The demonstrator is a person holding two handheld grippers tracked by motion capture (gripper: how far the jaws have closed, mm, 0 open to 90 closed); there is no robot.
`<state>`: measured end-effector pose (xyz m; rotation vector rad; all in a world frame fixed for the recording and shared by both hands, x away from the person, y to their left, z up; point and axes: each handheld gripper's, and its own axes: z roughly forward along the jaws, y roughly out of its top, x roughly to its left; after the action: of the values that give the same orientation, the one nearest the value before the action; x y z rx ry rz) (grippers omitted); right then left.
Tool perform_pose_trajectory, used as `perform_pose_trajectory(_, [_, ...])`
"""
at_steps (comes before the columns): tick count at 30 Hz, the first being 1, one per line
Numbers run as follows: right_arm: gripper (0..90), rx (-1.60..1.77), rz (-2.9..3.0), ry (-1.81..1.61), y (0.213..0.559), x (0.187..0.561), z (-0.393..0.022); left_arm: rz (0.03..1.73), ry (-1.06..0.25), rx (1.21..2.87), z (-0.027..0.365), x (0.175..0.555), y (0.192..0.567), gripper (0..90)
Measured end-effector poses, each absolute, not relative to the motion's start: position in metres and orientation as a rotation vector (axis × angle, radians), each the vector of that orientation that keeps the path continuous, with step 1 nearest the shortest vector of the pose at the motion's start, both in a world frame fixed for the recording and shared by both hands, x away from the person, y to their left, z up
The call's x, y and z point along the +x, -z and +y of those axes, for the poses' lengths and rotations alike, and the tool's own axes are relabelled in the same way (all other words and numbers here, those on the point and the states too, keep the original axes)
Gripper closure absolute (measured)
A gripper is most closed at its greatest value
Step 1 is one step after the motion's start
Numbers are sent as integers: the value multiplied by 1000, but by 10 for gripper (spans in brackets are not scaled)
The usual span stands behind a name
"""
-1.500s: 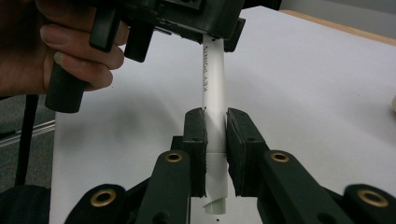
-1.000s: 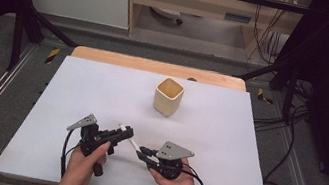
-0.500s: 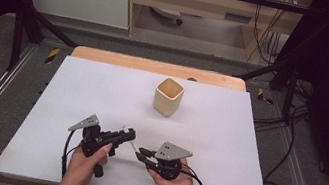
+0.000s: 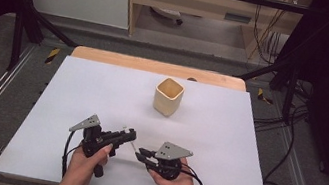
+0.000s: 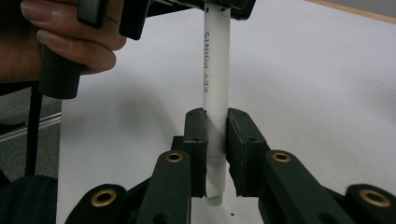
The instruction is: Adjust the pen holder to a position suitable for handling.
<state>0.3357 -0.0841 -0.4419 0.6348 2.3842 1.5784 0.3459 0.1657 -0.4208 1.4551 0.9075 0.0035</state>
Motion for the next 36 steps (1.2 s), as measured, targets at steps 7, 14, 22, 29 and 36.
perform_pose_trajectory(7, [718, 649, 2387, -1590, 442, 337, -85, 896, 3, 1458, 164, 345, 421, 788])
perform_pose_trajectory(14, [599, 685, 2388, -1585, 443, 339, -86, 899, -8, 1457, 165, 346, 420, 787])
perform_pose_trajectory(22, [467, 723, 2385, -1574, 443, 339, -85, 902, -17, 1453, 167, 346, 420, 787])
perform_pose_trajectory(29, [335, 780, 2373, -1563, 442, 342, -87, 903, -26, 1448, 168, 346, 419, 787])
perform_pose_trajectory(36, [136, 860, 2340, -1544, 440, 346, -92, 903, -35, 1448, 169, 346, 419, 787])
